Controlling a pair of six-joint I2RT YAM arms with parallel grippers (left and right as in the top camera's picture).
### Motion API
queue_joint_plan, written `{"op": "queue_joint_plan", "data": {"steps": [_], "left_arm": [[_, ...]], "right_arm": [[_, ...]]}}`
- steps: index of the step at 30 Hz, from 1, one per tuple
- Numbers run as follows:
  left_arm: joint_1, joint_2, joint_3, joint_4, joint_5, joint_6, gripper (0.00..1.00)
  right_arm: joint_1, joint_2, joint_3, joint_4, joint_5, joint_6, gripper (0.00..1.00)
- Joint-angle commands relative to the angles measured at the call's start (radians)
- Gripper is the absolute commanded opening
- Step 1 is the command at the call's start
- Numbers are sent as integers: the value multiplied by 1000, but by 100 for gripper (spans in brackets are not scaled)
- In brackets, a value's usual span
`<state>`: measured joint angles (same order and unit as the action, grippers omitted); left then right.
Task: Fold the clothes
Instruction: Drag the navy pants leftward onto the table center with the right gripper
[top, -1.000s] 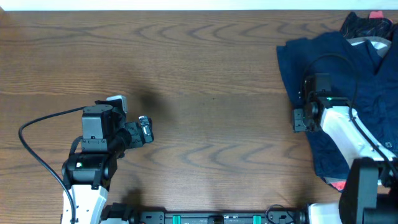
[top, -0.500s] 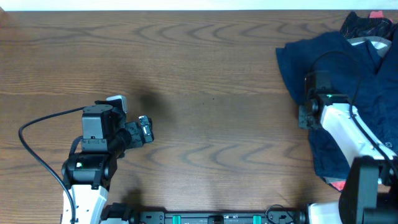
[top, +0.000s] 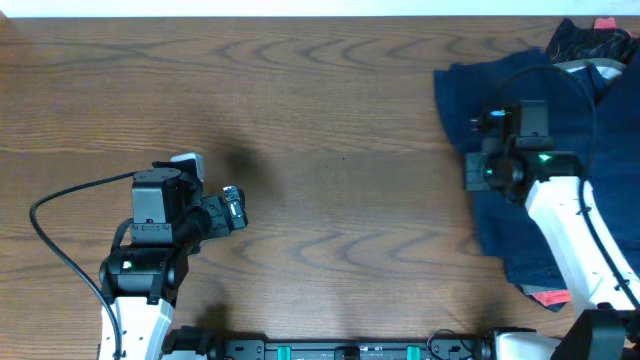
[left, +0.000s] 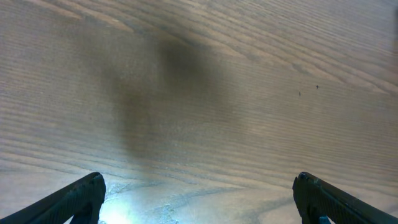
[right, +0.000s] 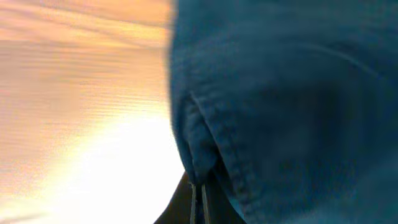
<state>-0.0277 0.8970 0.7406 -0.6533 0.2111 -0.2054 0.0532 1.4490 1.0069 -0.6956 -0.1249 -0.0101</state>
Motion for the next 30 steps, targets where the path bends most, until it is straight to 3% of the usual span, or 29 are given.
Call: {"op": "queue_joint_plan", "data": {"steps": [1,7,12,13,15,17,19,23,30], "left_arm": [[5,3,23,0,10,2,98],[5,4,23,7,10,2,98],[5,4,23,11,10,2,98],[5,4,23,11,10,2,98],[5,4,23,10,10,2,98],[5,4,23,10,19,2,98],[5,4,23,10,54,2,98],[4,6,14,10,181,0,98],[-41,101,-32,11,253,-182,98]], "right_arm": [[135,-5,14,50,-346,32,1],[403,17,14,267,-237,209,1],[592,97,14,412,-144,249,3],[613,111,14,421,-144,249,9],[661,145,14,430,-129,240,46],[681,156,14,397,-57,234,65],[675,144,14,349,53,244,99],[601,50,14,229,274,329,99],[377,-129,14,99,278,332,99]]}}
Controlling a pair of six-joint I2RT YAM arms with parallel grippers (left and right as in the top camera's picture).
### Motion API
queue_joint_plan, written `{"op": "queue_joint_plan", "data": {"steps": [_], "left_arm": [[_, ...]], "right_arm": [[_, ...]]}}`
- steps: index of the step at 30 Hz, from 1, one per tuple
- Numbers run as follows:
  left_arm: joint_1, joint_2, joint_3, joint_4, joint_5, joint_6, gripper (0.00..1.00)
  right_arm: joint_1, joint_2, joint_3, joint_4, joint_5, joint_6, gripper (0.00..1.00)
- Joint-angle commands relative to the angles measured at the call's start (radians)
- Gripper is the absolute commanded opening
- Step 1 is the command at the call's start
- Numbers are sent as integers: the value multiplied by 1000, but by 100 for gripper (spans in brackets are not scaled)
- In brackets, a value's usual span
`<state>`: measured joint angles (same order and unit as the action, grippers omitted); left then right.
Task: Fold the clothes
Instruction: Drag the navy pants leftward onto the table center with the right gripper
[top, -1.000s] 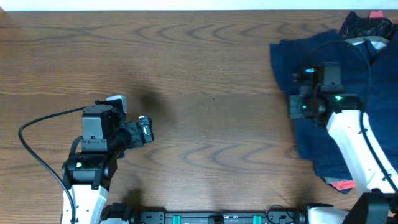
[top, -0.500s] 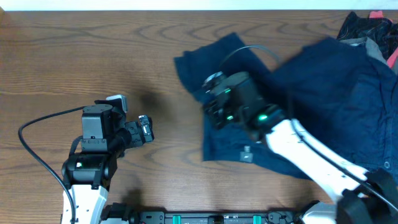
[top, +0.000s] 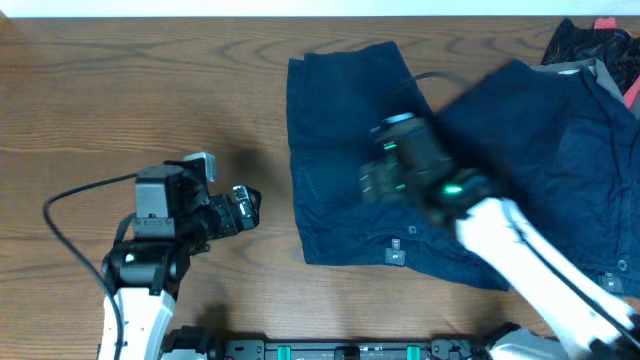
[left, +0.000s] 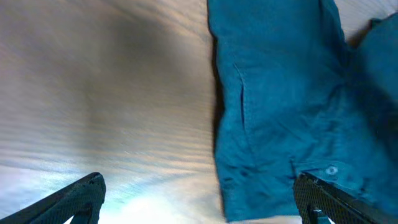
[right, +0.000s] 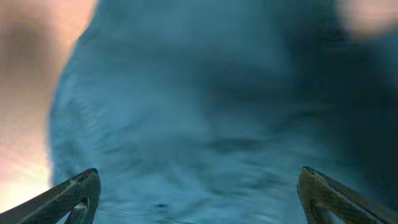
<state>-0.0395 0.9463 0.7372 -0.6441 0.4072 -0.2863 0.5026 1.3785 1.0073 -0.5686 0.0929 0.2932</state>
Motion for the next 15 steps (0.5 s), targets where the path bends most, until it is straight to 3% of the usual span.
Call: {"op": "queue_joint_plan", "data": {"steps": [1,9,15], "left_arm": [[-46,75,-32,2,57,-125,98],[-266,341,-32,86,57,-306,98],[-400,531,-32,193,56,-432,98]], "right_arm": [[-104,-76,14,-49,61,29,99],[-294,-111,14,-178,72,29,99],[-359,-111,14,-238,72,28,99]]}}
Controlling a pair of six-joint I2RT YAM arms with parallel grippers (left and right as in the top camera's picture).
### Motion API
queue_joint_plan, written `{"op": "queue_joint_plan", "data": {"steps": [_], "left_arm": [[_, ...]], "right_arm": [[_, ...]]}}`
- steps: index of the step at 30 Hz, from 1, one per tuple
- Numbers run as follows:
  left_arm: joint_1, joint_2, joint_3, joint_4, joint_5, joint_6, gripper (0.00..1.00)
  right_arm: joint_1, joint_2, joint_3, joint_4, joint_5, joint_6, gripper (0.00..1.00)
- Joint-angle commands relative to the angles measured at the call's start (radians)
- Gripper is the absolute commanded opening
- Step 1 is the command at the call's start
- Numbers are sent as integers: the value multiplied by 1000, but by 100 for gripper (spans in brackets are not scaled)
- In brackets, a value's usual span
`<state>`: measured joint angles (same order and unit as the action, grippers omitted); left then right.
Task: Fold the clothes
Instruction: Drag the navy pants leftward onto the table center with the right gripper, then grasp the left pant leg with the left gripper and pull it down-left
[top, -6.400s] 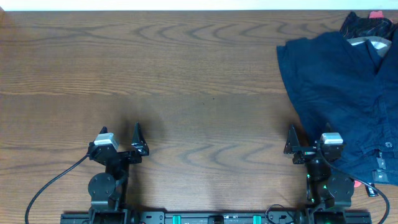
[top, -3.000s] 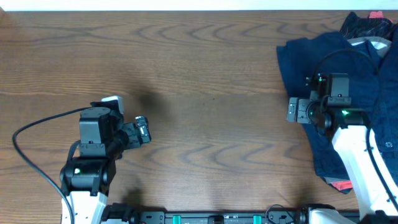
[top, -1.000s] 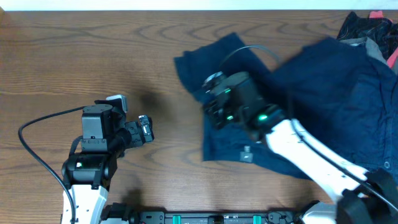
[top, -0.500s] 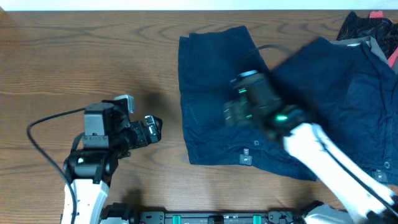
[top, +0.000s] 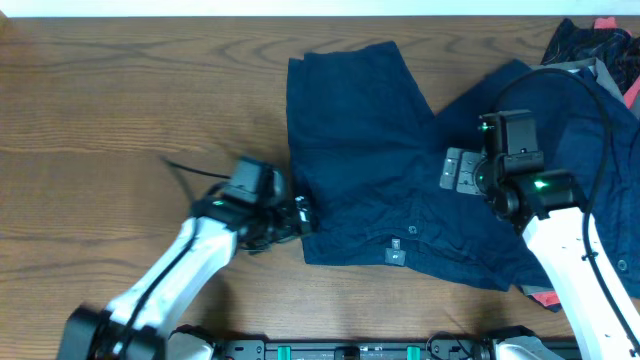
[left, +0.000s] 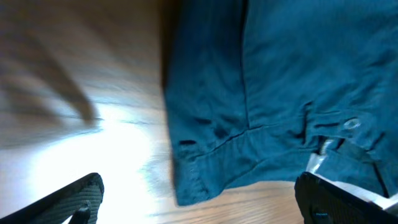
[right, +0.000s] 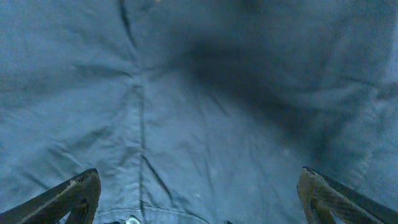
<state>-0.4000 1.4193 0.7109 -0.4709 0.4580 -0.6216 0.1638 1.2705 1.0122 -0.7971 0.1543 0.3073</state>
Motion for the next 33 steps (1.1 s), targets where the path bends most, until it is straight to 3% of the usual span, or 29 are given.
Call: {"op": "queue_joint_plan", "data": {"steps": [1,3,6,8,9,11,14,18,22,24,25,28,30,31,33], "left_arm": [[-57,92,-6,46,6,-109,96],[-79,141,-6,86,6,-135,91],[-95,180,-6,108,6,-150,45],[-90,182,-6,98,6,-134,11],[-81,177,-5,91,6,-110,6],[-35,161,7,38,-10,-29,6],[97,132,69,-125,-156,84,6],[346,115,239,-281,-433,223,6],[564,116,428,-282,-447,236,6],[647,116,509,-275,-433,236,6],[675,116,537,-276,-419,236,16],[736,116,592,-307,-277,236,69],[745,116,594,-369,-166,236,92],[743,117,592,-419,-125,236,99],[723,117,578,-528,-82,236,98]], "right_arm": [[-24,-3,9,-13,11,14,99],[-26,-3,9,-18,11,14,99],[-26,-3,9,-20,11,14,99],[-26,-3,9,-21,11,14,91],[-26,-3,9,-23,12,14,83],[-26,-3,9,-23,11,14,72],[-26,-3,9,-32,10,14,54],[-26,-3,9,-45,8,14,50],[-26,-2,9,-45,-25,14,50],[-26,-2,9,-47,-43,14,50],[-26,-2,9,-49,-50,14,51],[-26,2,8,-56,-58,14,56],[-26,6,8,-68,-68,14,66],[-26,11,8,-72,-79,14,70],[-26,21,8,-76,-110,14,80]]}}
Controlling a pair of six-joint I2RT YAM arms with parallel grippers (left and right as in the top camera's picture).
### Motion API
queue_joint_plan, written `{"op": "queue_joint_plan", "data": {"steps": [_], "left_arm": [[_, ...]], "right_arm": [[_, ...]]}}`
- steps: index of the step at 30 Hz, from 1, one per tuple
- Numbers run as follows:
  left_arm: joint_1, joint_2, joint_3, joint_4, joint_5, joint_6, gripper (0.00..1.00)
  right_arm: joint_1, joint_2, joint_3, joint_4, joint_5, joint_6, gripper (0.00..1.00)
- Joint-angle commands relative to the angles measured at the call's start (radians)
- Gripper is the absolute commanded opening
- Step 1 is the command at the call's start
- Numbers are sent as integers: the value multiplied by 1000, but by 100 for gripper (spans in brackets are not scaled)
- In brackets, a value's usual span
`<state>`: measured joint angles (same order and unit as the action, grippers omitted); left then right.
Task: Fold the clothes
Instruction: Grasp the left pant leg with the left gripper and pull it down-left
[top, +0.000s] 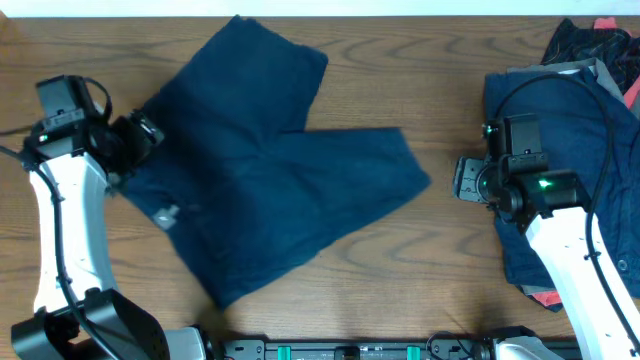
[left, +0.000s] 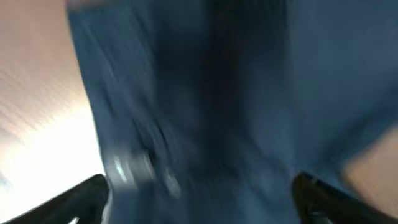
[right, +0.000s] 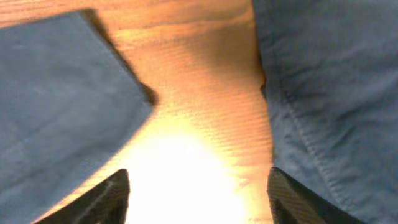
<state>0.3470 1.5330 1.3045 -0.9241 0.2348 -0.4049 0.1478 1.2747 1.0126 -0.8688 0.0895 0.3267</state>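
Note:
Dark blue shorts (top: 270, 170) lie spread flat on the left half of the table, waistband toward the left, a pale label (top: 165, 213) showing. My left gripper (top: 148, 130) hovers over the waistband edge. In the blurred left wrist view its fingers (left: 81, 199) stand wide apart, open, with blue cloth (left: 205, 93) filling the frame. My right gripper (top: 460, 180) is open over bare wood (right: 199, 155), between one leg of the shorts (right: 56, 93) and another blue garment (right: 336, 93).
A pile of clothes (top: 580, 120) covers the table's right side, topped by a blue garment, with dark and pink pieces at the far right corner (top: 595, 35). Bare wood (top: 420, 290) shows between the shorts and the pile.
The shorts have moved from the centre-right, where they overlapped the pile, to the left half, turned and spread out. My left gripper is now far left; my right gripper is over bare wood.
First my right gripper was shut on blue cloth at the pile while the left hung open over bare table. Then the shorts lay mid-table with the right gripper open above them. Then the left gripper, open, was at their near-left corner. Now they lie spread at the left.

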Motion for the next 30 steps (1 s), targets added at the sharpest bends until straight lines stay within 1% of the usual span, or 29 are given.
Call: {"op": "queue_joint_plan", "data": {"steps": [1,2,3,6,9,11,16,19,22,27,29,30], "left_arm": [[-37,3,-23,-124,148,19,98],[-55,3,-34,-178,147,19,98],[-75,3,-47,-226,146,19,98],[-145,3,-100,-331,147,-9,98],[-213,3,-169,-366,147,-74,98],[-259,2,-228,-362,147,-129,98],[-343,2,-377,-267,147,-249,98],[-369,2,-455,-190,147,-303,98],[-389,2,-521,-126,147,-341,98],[-424,2,-642,-6,147,-397,98],[-427,2,-675,24,147,-415,98],[-427,2,-690,41,147,-421,98]], "right_arm": [[-9,23,7,-4,-77,-6,86],[-9,29,7,-7,-113,-6,97],[-9,35,7,-8,-145,-6,99],[-9,57,7,-6,-203,-5,99],[-9,76,7,-6,-204,15,99],[-10,90,7,-6,-203,24,99],[-9,142,6,-6,-220,59,99],[-9,187,6,-6,-312,72,99],[7,242,6,-3,-367,121,99],[68,354,6,56,-370,180,93],[91,398,6,109,-370,202,88],[102,419,6,143,-370,211,84]]}}
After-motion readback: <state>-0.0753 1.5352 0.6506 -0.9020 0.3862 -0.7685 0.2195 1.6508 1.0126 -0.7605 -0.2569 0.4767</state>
